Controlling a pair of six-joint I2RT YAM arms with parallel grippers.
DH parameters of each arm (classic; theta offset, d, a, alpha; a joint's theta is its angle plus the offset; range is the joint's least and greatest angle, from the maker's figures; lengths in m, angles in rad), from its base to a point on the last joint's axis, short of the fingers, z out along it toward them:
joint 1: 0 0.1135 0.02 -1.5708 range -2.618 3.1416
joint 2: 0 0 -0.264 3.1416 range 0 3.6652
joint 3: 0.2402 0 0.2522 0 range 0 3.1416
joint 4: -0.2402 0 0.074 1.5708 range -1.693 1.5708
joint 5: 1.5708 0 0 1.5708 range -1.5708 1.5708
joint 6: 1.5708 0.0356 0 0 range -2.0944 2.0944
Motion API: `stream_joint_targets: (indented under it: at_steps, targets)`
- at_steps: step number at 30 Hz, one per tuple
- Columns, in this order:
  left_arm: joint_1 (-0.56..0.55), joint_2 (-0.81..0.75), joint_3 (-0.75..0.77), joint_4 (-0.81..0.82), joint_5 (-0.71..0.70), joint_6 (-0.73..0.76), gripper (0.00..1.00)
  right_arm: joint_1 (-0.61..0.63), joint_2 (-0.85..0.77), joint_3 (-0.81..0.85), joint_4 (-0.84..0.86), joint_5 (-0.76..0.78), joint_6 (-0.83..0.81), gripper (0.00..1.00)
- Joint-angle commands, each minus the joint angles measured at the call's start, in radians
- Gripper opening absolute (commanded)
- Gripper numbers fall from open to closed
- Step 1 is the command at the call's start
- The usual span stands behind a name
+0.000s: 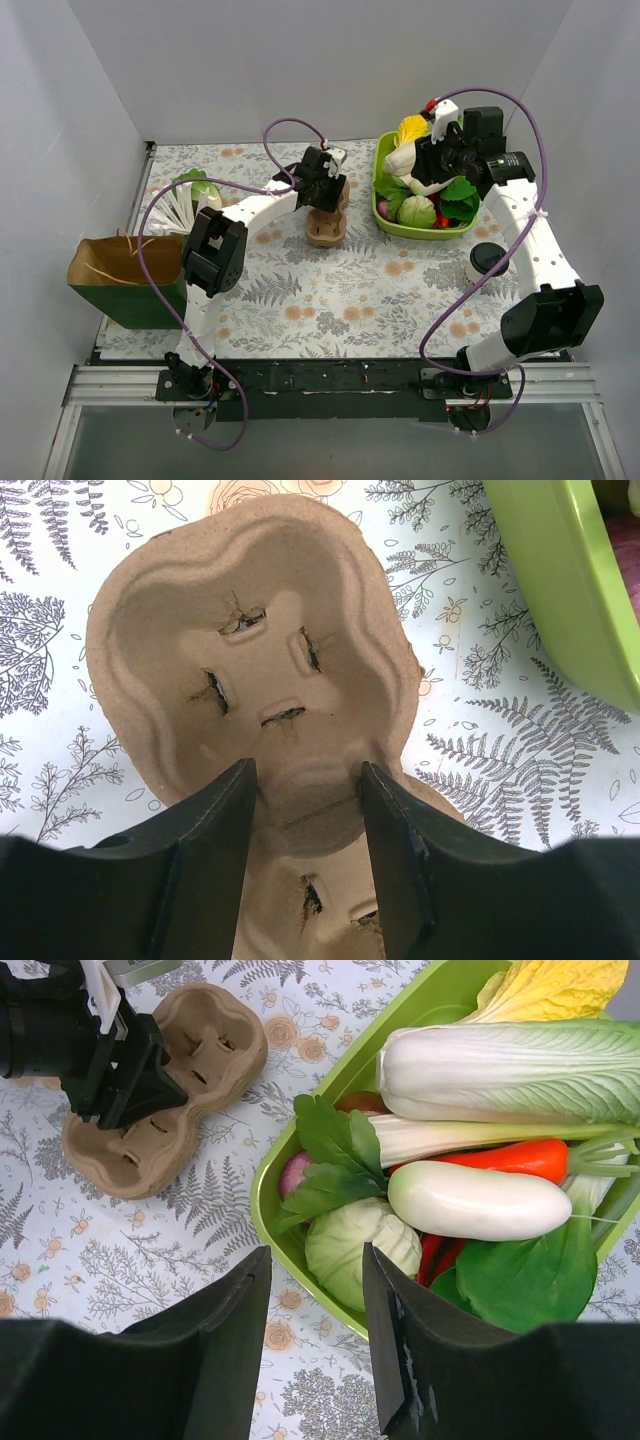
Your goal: Pack the takeout coffee
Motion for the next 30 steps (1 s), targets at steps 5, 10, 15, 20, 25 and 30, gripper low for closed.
stream_joint_targets:
  at_steps: [5, 10, 15, 20, 25, 30]
  targets:
    - [-0.010, -0.086, -0.001, -0.020, 0.013, 0.016, 0.37, -0.005, 0.002, -0.013, 0.039, -0.017, 0.009, 0.50]
    - [-0.008, -0.116, 0.001, -0.017, 0.036, 0.074, 0.27, -0.007, -0.001, -0.019, 0.037, -0.017, 0.010, 0.50]
    - [-0.004, -0.153, 0.013, -0.067, 0.139, 0.175, 0.13, -0.007, -0.003, -0.020, 0.037, -0.015, 0.010, 0.50]
    - [0.010, -0.230, -0.031, -0.113, 0.342, 0.550, 0.00, -0.008, -0.008, -0.029, 0.037, -0.020, 0.012, 0.50]
    - [0.036, -0.288, -0.103, -0.060, 0.416, 0.673, 0.00, -0.008, -0.014, -0.034, 0.037, -0.020, 0.014, 0.50]
    - [0.088, -0.163, 0.080, -0.217, 0.540, 0.525, 0.00, -0.008, -0.011, -0.039, 0.036, -0.029, 0.024, 0.50]
